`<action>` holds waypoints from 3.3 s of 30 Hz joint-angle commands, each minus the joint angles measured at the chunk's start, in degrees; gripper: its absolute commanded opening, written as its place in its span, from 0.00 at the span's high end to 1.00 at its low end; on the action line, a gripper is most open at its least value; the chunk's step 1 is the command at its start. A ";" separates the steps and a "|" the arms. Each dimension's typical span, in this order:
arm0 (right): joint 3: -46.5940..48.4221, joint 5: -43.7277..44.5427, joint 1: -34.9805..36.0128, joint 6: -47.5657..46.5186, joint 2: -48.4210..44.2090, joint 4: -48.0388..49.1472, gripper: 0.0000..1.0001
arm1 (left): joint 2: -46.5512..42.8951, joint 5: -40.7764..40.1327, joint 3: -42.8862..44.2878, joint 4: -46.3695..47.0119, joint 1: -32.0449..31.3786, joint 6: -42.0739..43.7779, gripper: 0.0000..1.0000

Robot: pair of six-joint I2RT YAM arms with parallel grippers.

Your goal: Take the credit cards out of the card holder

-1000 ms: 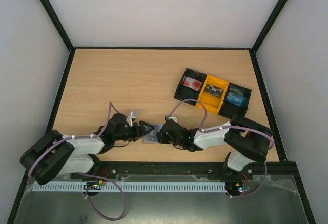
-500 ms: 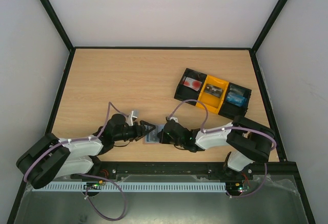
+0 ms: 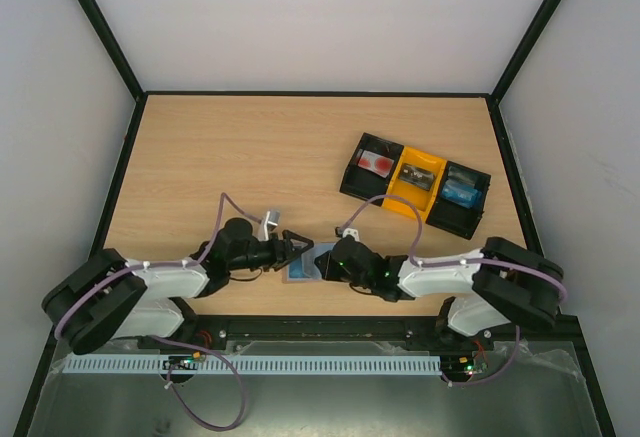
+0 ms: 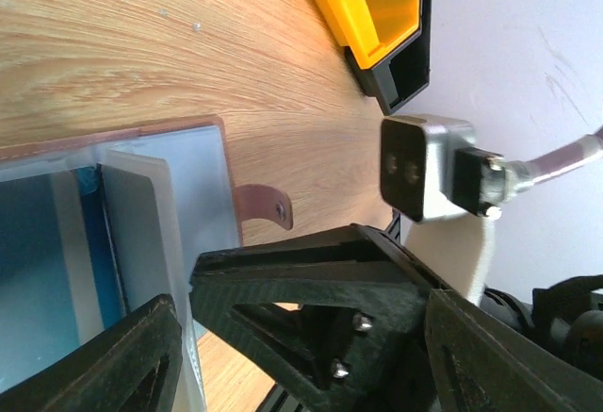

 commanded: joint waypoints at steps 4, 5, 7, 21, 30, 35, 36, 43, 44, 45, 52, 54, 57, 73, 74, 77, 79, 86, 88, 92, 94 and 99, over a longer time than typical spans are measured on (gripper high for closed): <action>-3.36 8.74 0.38 1.01 -11.60 -6.88 0.84 | 3.28 0.38 3.30 5.01 -1.65 -0.73 0.28; -3.92 9.86 0.35 0.98 -13.70 -7.77 0.83 | 4.03 0.44 3.75 5.50 -2.03 -0.76 0.28; -4.77 12.09 0.35 0.98 -18.50 -9.93 0.82 | 5.89 0.59 4.42 7.00 -2.75 -0.93 0.28; -5.67 17.70 0.35 0.34 -34.12 -18.87 0.75 | 11.03 -1.66 5.48 12.12 -5.03 -0.87 0.32; -5.41 14.58 0.35 -0.62 -29.98 -15.84 0.75 | 7.87 -6.53 4.21 1.11 -4.96 3.61 0.34; -5.01 11.80 0.36 -0.97 -24.31 -12.99 0.75 | 8.44 -7.72 3.93 -2.18 -4.74 5.41 0.34; -5.05 11.20 0.34 -1.01 -23.22 -12.18 0.75 | 8.74 -7.86 4.00 -2.67 -4.66 5.65 0.35; -3.07 7.66 0.38 -1.88 -14.05 -10.79 0.75 | 11.42 -7.58 3.58 -2.51 -4.59 6.33 0.36; -2.86 7.06 0.35 -1.92 -13.15 -10.38 0.75 | 11.81 -7.43 3.76 -2.72 -4.61 6.59 0.36; -2.80 6.68 0.35 -1.86 -12.45 -9.98 0.75 | 12.20 -7.25 3.82 -2.87 -4.58 6.82 0.37; -2.46 6.16 0.37 -2.09 -9.37 -8.22 0.75 | 13.75 -7.01 3.37 -2.06 -4.53 7.05 0.38; -2.28 6.17 0.35 -2.10 -8.18 -8.44 0.75 | 14.43 -6.82 3.32 -1.62 -4.60 6.99 0.39; -2.46 6.23 0.35 -1.66 -7.43 -8.53 0.75 | 15.27 -5.89 3.23 -0.20 -4.59 6.73 0.41; -7.39 6.37 0.35 -0.37 -7.38 -6.91 0.83 | 18.20 -3.45 2.60 6.22 -4.53 4.11 0.70; -7.54 6.27 0.35 -0.35 -7.33 -6.92 0.83 | 18.09 -3.75 2.38 6.26 -4.60 4.22 0.72; -8.06 6.37 0.35 -0.05 -7.42 -7.14 0.83 | 18.02 -4.61 1.46 6.99 -4.54 3.80 0.82; -8.65 6.56 0.35 0.31 -7.74 -6.81 0.83 | 18.12 -4.43 1.29 7.52 -4.52 3.66 0.87; -9.18 6.87 0.35 0.20 -8.18 -6.45 0.83 | 16.74 -4.37 1.37 7.20 -4.20 3.91 0.95; -9.40 6.96 0.36 0.22 -8.33 -6.34 0.83 | 16.37 -4.63 1.42 6.20 -4.13 4.01 0.93; -9.81 7.02 0.36 0.28 -8.54 -5.75 0.83 | 15.91 -4.45 1.17 5.75 -4.14 4.24 0.89; -9.68 7.04 0.36 0.20 -8.53 -5.84 0.83 | 15.66 -4.53 1.02 5.79 -4.11 4.20 0.92; -9.89 7.31 0.35 0.27 -8.52 -5.85 0.83 | 15.34 -4.09 1.01 6.44 -4.10 4.48 0.97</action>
